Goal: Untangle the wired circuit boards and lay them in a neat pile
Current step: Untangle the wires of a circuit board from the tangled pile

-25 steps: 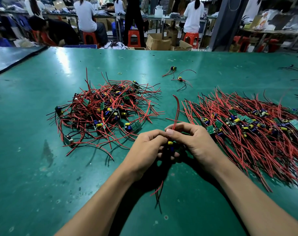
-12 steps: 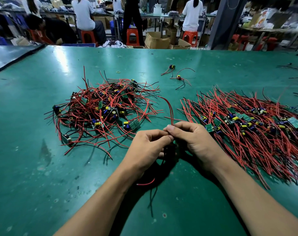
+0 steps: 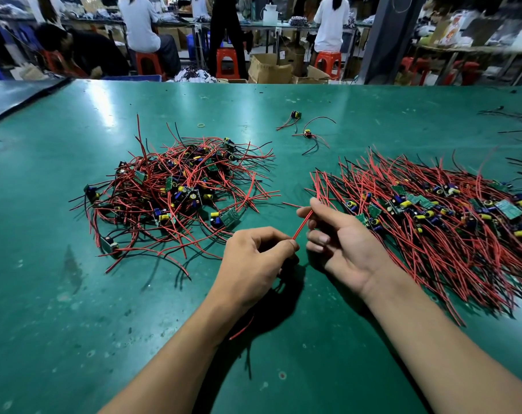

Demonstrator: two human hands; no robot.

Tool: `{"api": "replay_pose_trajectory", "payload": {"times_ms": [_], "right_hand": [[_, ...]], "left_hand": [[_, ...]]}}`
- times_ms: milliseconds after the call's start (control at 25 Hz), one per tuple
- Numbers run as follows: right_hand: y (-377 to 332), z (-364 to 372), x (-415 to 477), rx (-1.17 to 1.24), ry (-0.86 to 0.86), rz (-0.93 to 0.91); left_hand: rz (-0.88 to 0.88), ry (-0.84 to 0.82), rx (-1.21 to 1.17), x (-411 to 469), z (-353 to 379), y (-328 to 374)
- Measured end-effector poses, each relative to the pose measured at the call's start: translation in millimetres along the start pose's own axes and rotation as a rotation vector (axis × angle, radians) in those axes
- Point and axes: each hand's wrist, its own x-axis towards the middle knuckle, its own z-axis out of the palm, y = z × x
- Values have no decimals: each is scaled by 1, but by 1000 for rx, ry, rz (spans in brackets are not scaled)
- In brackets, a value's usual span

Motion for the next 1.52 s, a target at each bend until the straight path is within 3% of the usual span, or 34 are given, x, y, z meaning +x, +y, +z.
{"api": "replay_pose_trajectory", "payload": {"times_ms": [240,480,720,920,1080,1520], "right_hand": [[-5,-2,0,121,17,40],[-6,-8,1,106,-6,-4],[-8,-9,2,96,85,-61],[-11,-4,-3,309,-60,28],[-14,-5,-5,338,-102,68],[-11,-6,1,183,130,-221]], "left_hand": [[-9,5,16,-1,0,2],[-49,29,-2,2,-4,2],[-17,112,49,2,-7,2],[-28,111,47,2,-8,4],[-13,107,94,1,-7,6],[-51,100,78,3,-9,2]]}}
